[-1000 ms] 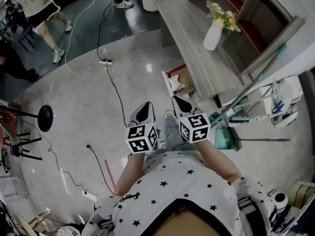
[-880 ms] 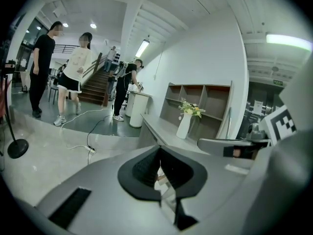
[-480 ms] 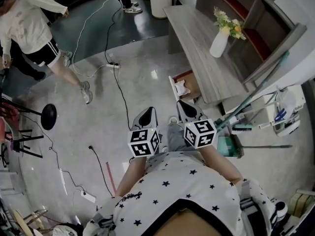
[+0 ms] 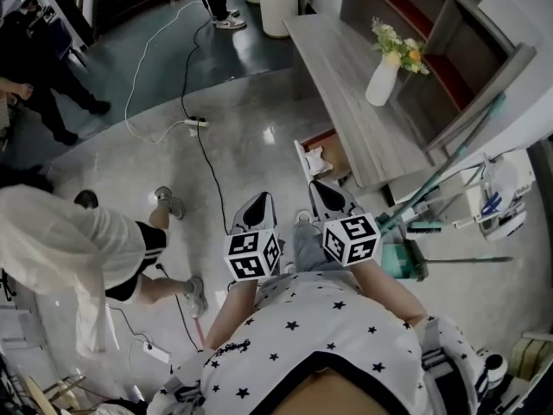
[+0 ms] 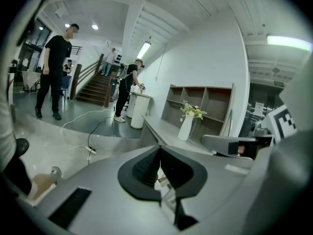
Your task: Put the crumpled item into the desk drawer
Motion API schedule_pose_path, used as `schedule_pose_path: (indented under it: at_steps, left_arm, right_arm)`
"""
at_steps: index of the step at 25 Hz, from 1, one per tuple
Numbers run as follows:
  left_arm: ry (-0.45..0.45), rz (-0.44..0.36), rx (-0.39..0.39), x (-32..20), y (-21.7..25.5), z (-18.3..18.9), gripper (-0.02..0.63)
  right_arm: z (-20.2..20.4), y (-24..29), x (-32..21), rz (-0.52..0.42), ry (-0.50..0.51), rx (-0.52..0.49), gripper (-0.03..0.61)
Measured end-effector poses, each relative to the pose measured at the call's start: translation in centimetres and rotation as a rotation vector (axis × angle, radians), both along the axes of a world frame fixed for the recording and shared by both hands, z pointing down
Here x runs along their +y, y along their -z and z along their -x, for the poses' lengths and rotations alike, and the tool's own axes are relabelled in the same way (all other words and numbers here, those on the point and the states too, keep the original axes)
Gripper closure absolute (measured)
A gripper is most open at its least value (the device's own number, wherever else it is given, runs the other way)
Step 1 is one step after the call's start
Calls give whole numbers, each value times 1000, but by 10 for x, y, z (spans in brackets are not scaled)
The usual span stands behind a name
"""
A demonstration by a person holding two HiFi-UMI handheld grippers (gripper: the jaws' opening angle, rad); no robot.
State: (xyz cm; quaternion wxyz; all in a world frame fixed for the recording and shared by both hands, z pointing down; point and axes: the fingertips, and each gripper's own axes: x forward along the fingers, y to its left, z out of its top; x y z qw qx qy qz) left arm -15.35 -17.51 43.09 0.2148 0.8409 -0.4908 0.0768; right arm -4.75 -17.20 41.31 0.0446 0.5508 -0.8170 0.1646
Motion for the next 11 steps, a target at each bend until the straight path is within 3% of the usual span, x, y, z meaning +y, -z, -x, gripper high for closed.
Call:
schedule_pose_path:
  at_steps: [11]
  left_arm:
    - [3, 1, 2, -9, 0, 0, 601]
  right_arm:
    - [3, 7, -14, -19, 10, -3, 586]
